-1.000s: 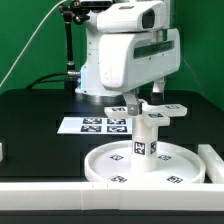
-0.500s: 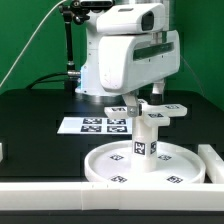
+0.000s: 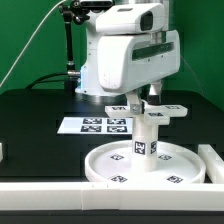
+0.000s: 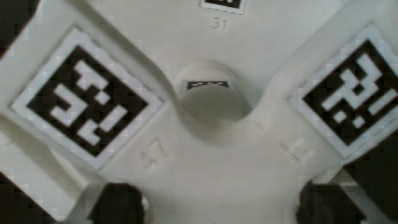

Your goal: Assemble round table

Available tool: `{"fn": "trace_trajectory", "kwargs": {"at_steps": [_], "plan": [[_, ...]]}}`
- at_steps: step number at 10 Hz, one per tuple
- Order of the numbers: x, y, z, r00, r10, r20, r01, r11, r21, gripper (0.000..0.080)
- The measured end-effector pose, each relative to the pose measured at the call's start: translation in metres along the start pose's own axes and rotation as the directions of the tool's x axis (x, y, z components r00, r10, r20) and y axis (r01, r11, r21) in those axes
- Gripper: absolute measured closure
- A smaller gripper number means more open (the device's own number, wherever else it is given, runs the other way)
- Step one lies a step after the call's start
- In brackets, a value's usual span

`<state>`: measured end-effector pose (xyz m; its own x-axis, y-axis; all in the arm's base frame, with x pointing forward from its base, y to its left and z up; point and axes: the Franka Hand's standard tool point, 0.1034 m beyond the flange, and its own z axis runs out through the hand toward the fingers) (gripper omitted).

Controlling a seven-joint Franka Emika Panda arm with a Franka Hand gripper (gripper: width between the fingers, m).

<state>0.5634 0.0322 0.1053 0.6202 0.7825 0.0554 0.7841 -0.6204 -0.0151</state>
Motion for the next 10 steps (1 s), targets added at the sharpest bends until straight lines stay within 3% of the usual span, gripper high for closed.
{"fn": "trace_trajectory", "kwargs": {"at_steps": [3, 5, 7, 10], "plan": [[0.0000, 0.0000, 0.0000, 0.999, 0.046, 0.000, -0.046, 0.999, 0.000, 0.0370], [-0.0020, 0.0014, 0.0002, 0.954, 0.301, -0.006, -0.301, 0.954, 0.007, 0.0370], [-0.0029, 0.0010, 0.0005, 0.821, 0.571, -0.032, -0.570, 0.821, 0.030, 0.0370], [0.0011, -0.0017, 0.0003, 0.608, 0.789, -0.083, -0.789, 0.613, 0.044, 0.0370]]}}
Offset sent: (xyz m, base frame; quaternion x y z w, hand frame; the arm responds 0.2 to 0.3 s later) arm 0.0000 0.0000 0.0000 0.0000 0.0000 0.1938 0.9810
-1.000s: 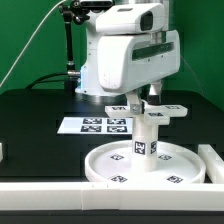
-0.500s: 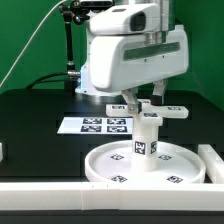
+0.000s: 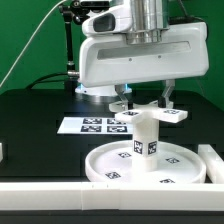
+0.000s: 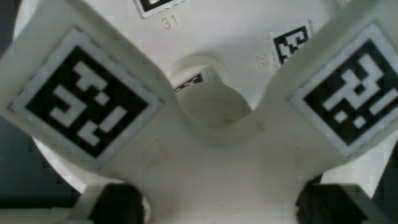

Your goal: Assemble round table

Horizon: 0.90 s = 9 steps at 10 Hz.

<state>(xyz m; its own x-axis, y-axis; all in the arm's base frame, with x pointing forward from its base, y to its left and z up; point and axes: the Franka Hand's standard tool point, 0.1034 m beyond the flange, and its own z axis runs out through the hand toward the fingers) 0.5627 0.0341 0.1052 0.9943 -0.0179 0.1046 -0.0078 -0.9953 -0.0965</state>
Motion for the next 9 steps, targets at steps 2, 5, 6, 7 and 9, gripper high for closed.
{"fn": "trace_trajectory", "kwargs": {"at_steps": [2, 5, 6, 7, 9], "plan": [[0.0002, -0.0006, 0.0000, 0.995, 0.098, 0.000, -0.098, 0.995, 0.006, 0.0370], [0.0006, 0.0001, 0.0000, 0.919, 0.394, -0.002, -0.394, 0.919, 0.019, 0.0370], [0.0006, -0.0003, 0.0000, 0.852, 0.523, -0.001, -0.523, 0.852, 0.018, 0.0370], [0.0004, -0.0019, 0.0001, 0.785, 0.620, -0.002, -0.619, 0.785, 0.016, 0.0371], [-0.0003, -0.0045, 0.0006, 0.603, 0.798, 0.011, -0.798, 0.603, 0.022, 0.0372]]}}
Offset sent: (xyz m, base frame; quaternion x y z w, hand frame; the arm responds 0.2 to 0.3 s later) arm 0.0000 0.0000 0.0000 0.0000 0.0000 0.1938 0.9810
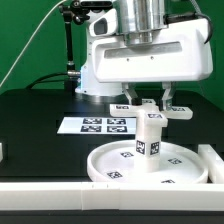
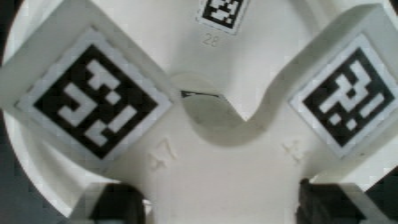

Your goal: Assemble round table

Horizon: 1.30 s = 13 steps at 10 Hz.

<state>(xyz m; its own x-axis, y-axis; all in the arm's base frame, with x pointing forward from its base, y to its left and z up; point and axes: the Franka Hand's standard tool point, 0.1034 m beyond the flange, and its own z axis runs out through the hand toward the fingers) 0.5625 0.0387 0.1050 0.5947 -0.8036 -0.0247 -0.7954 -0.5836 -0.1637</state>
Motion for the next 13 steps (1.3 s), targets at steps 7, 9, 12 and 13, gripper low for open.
{"fn": "trace_trajectory", "kwargs": {"at_steps": [7, 9, 12, 13], "plan": [[-0.0003, -0.0008, -0.0002, 0.929, 0.369, 0.029, -0.369, 0.929, 0.018, 0.0379], [0.0006, -0.0005, -0.0005, 0.826, 0.561, 0.058, -0.563, 0.826, 0.022, 0.0379], [-0.0004, -0.0032, -0.0013, 0.613, 0.786, 0.074, -0.789, 0.614, 0.022, 0.0379], [0.0000, -0.0028, -0.0012, 0.554, 0.830, 0.069, -0.832, 0.554, 0.022, 0.0379]]}}
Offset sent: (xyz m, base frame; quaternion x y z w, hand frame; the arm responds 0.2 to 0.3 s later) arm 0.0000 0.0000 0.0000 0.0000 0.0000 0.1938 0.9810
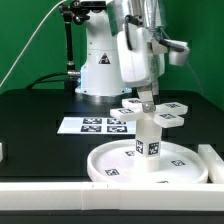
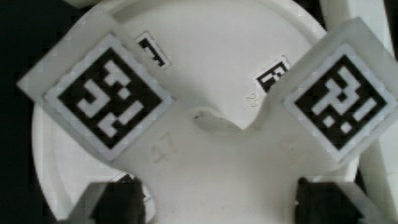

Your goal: Assemble round table

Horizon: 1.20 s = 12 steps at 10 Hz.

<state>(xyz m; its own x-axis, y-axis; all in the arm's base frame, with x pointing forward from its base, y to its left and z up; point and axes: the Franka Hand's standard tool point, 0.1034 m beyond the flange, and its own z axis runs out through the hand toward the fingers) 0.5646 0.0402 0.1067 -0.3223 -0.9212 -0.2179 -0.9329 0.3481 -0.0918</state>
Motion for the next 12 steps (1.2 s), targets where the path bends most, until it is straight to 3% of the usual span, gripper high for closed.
{"fn": "trace_trajectory", "kwargs": {"at_steps": [4, 5, 6, 8, 12], "plan": [[0.000, 0.000, 0.000, 0.997, 0.078, 0.002, -0.078, 0.997, 0.002, 0.0377], [-0.001, 0.000, 0.000, 0.998, 0.068, 0.004, -0.068, 0.998, 0.002, 0.0188], [-0.005, 0.001, -0.007, 0.999, 0.034, 0.014, -0.034, 0.999, -0.012, 0.0188], [-0.014, -0.004, -0.027, 0.999, 0.022, 0.046, -0.022, 1.000, 0.007, 0.0153], [-0.014, -0.002, -0.023, 0.999, 0.004, 0.043, -0.004, 1.000, 0.002, 0.0151]]}}
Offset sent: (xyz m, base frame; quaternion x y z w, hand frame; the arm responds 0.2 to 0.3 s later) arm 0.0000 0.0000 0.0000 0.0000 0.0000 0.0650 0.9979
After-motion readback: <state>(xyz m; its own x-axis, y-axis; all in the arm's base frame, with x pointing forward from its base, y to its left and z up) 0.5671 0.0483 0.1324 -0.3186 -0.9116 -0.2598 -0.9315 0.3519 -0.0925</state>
